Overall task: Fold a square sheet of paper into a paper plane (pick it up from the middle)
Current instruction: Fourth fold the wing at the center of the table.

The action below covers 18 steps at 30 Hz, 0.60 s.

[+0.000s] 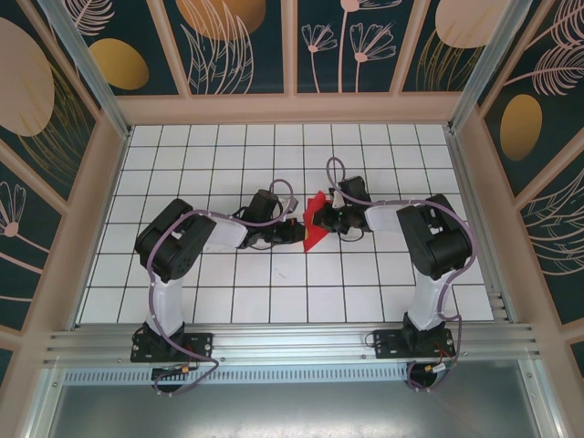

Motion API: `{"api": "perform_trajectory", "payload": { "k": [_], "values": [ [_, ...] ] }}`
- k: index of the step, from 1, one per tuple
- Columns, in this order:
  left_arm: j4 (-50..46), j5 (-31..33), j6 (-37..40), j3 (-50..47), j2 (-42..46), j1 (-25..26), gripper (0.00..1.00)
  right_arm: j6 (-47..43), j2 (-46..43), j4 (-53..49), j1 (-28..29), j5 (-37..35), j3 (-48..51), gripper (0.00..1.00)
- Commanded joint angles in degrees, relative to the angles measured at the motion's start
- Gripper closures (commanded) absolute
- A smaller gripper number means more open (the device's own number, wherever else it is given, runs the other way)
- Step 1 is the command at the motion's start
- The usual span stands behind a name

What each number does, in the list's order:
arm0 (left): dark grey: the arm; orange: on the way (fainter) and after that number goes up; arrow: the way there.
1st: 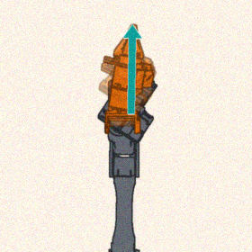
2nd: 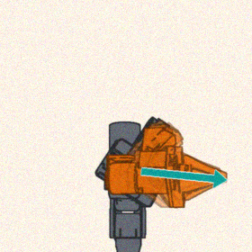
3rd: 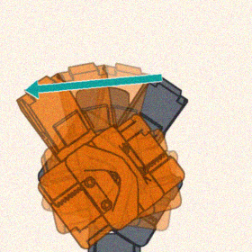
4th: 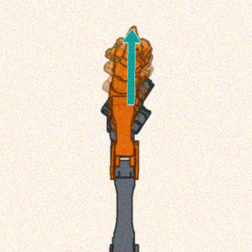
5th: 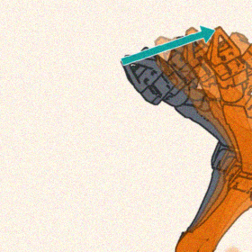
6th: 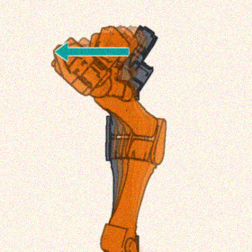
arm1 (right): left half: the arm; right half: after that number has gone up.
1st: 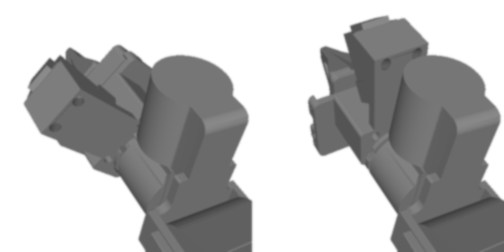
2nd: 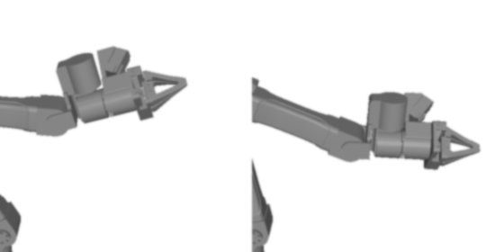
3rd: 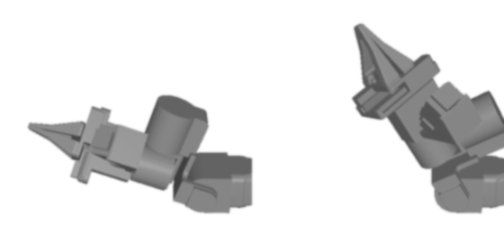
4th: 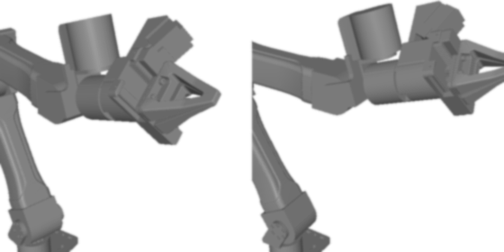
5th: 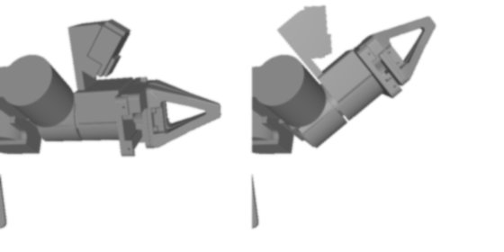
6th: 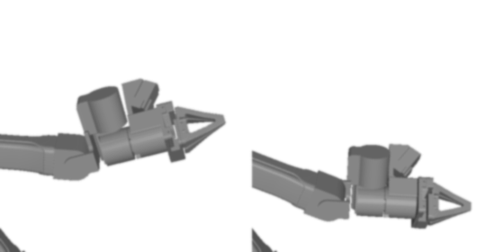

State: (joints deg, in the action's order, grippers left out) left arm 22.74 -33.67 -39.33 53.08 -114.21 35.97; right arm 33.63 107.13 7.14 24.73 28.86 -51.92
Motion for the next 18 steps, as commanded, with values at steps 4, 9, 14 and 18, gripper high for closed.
{"api": "perform_trajectory", "payload": {
  "k": [4,9,14,18],
  "values": [
    [-6.9,8.3,0.4,1.3,1.0,-1.0,0.76,0.6,0.8,-1.5,-0.5,-4.5,0.2,0.91],
    [-2.3,4.6,-2.7,1.3,0.5,-2.7,0.70,0.4,0.1,-0.5,-0.6,-2.9,0.4,0.91],
    [-0.7,4.0,-4.8,2.3,-1.1,-3.5,0.69,0.4,-0.1,-0.5,-0.6,-2.7,0.0,0.90],
    [1.2,2.5,-6.0,4.5,-2.6,-3.7,0.70,0.3,-0.1,-0.4,-0.5,-2.5,0.0,0.90]
  ]
}}
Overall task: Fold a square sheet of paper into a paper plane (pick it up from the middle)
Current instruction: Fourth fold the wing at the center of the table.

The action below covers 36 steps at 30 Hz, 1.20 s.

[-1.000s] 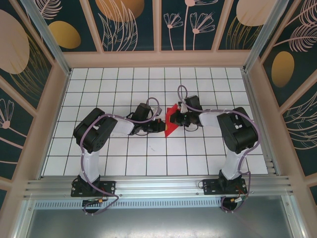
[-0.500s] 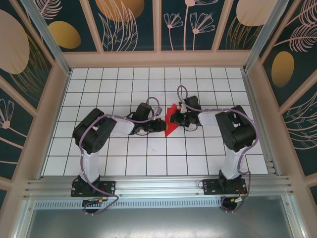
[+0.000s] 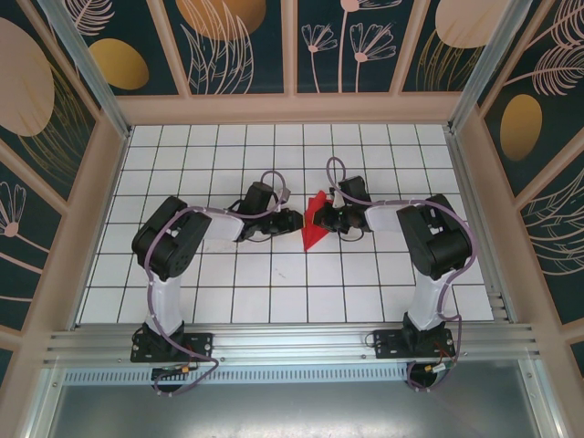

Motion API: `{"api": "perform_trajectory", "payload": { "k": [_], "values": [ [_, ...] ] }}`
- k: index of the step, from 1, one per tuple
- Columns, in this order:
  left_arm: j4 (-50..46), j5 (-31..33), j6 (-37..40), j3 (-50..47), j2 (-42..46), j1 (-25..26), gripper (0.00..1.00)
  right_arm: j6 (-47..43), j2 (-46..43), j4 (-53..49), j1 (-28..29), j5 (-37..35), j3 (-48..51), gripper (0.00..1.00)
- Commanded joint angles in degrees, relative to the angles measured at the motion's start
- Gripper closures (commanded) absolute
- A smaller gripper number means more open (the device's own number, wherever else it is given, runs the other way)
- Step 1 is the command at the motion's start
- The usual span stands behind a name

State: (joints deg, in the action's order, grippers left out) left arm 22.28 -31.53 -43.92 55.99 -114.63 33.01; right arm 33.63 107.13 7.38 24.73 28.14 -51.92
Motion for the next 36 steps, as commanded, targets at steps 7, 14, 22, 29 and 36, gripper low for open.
{"api": "perform_trajectory", "payload": {
  "k": [7,14,22,29,36],
  "values": [
    [2.1,-1.0,-3.1,3.6,-4.3,-0.7,0.69,0.2,-0.3,-0.8,-0.6,-1.9,-0.1,0.90],
    [-0.6,-1.6,-2.8,4.7,-5.8,-0.7,0.67,0.1,-0.7,-0.8,-0.6,-1.6,-0.5,0.89],
    [-2.6,-2.4,-2.1,6.0,-6.9,-0.7,0.67,0.4,-0.8,-0.2,-0.5,-1.2,-0.4,0.89],
    [-4.5,1.1,-2.3,4.8,-4.4,-0.7,0.67,0.6,-0.7,0.2,-0.5,-0.9,-0.4,0.89],
    [-5.9,1.1,-2.6,4.8,-4.3,-0.5,0.70,1.0,-1.0,1.0,-0.5,-1.0,-0.1,0.89]
  ]
}}
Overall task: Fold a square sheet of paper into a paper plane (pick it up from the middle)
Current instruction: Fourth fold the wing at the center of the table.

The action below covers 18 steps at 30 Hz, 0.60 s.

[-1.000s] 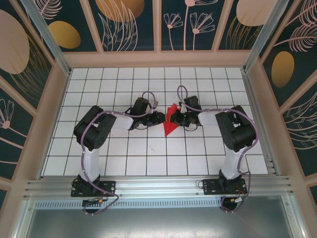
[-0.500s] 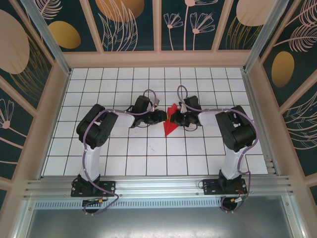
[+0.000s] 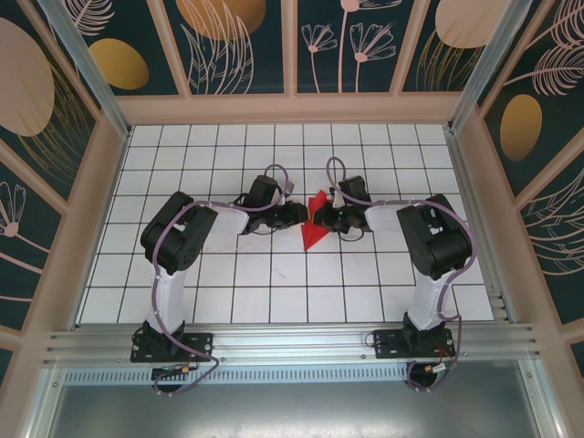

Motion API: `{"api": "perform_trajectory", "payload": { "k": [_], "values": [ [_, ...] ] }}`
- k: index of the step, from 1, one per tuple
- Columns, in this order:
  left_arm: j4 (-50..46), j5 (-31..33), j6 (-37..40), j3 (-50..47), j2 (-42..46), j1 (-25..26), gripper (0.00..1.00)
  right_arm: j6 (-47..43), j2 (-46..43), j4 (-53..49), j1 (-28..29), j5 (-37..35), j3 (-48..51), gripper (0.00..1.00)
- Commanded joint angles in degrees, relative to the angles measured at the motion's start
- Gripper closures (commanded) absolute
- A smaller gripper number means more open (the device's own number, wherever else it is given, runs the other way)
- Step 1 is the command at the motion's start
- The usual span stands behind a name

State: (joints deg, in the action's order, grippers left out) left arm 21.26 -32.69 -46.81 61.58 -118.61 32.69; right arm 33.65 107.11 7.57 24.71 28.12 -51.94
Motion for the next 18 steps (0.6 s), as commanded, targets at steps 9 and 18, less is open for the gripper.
{"api": "perform_trajectory", "payload": {
  "k": [9,18],
  "values": [
    [-6.2,1.0,0.8,1.2,-2.2,0.2,0.78,0.8,-1.2,1.0,-0.5,-0.6,0.1,0.89],
    [-9.0,1.1,2.5,3.5,-3.3,0.5,0.78,0.8,-1.4,1.5,-0.5,-0.3,0.4,0.88]
  ]
}}
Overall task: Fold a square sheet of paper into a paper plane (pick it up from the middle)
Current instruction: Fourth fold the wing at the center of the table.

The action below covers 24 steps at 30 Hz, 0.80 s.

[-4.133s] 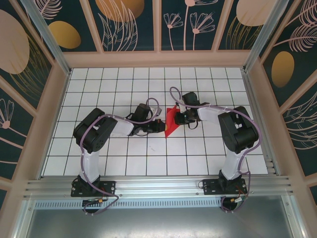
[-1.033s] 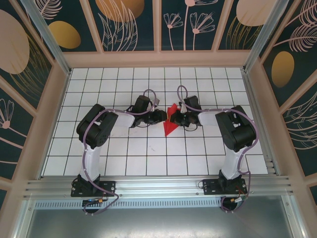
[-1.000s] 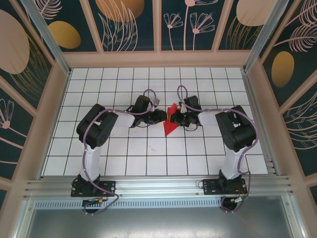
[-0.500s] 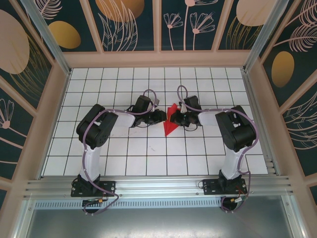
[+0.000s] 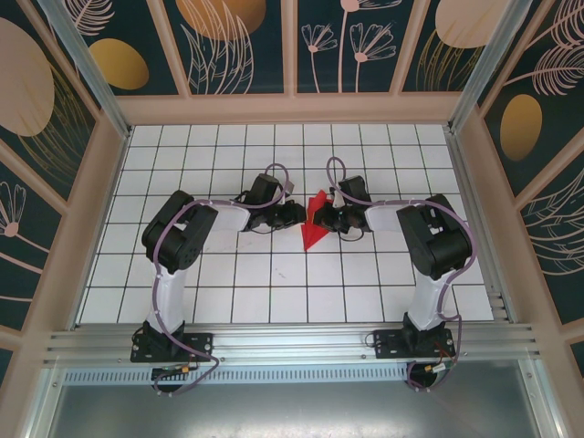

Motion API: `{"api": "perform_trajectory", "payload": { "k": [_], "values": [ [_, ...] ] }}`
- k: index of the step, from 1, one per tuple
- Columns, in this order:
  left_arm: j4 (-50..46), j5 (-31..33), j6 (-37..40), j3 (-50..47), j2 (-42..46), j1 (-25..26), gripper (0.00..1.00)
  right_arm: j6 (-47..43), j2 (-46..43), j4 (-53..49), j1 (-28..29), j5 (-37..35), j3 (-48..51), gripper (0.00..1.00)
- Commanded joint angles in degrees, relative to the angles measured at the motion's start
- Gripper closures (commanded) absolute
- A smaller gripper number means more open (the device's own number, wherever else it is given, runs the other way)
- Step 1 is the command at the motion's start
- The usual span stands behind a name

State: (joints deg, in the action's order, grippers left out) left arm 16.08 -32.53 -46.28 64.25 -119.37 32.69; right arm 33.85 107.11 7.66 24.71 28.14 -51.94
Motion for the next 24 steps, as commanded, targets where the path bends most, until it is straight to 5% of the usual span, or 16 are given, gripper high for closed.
{"api": "perform_trajectory", "payload": {
  "k": [1,13,24],
  "values": [
    [-3.8,0.6,2.2,1.1,-2.7,0.6,0.83,0.6,-1.4,1.5,-0.5,-0.2,0.5,0.88],
    [-1.8,1.2,2.1,0.9,-1.8,1.0,1.00,-0.2,-3.3,0.2,-0.7,0.1,0.3,0.86],
    [2.8,0.5,0.6,-1.0,-0.8,1.0,1.00,2.9,-12.4,1.1,0.0,2.8,5.5,0.82]
  ]
}}
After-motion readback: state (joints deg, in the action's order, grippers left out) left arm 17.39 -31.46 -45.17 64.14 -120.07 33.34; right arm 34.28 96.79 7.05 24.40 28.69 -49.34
